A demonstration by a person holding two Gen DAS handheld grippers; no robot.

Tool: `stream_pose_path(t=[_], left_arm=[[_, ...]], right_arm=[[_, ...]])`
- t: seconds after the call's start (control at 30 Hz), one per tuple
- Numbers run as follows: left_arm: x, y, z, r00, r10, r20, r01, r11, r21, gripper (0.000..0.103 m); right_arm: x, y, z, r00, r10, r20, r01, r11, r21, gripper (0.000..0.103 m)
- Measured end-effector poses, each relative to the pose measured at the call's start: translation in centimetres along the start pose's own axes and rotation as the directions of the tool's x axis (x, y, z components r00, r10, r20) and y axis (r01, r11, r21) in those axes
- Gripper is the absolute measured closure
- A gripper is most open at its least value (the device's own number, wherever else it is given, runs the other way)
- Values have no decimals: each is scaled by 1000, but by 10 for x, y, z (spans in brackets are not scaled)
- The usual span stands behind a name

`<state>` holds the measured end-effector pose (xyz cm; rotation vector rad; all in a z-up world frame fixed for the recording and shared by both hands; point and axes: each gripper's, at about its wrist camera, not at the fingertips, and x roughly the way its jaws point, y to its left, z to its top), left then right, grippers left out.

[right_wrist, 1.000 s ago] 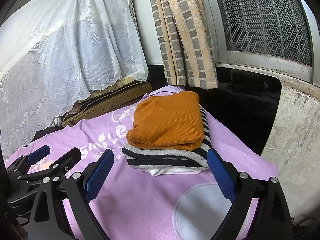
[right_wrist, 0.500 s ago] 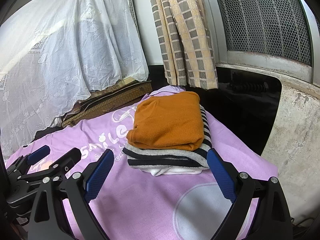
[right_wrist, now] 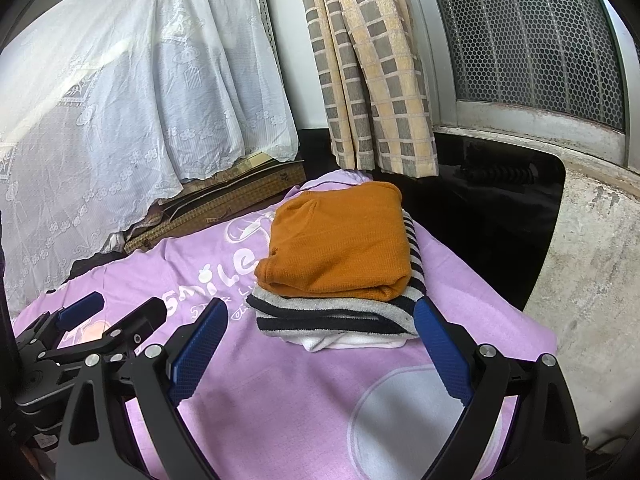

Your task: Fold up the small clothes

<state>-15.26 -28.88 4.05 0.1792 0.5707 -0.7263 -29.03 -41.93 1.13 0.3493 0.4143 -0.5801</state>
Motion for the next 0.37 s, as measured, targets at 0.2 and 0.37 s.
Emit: stream_pose_path(t=[0.2, 0.37], left_arm=[[1, 0, -1, 1000, -2, -1, 2, 1000, -13, 5], [-1, -1, -2, 1000, 3, 9, -3, 1000, -12, 5]], right_arm=[[2, 0, 1, 1000, 1, 3, -1, 1000, 1, 8], [1, -1, 1, 1000, 2, 5, -2, 1000, 3, 8]])
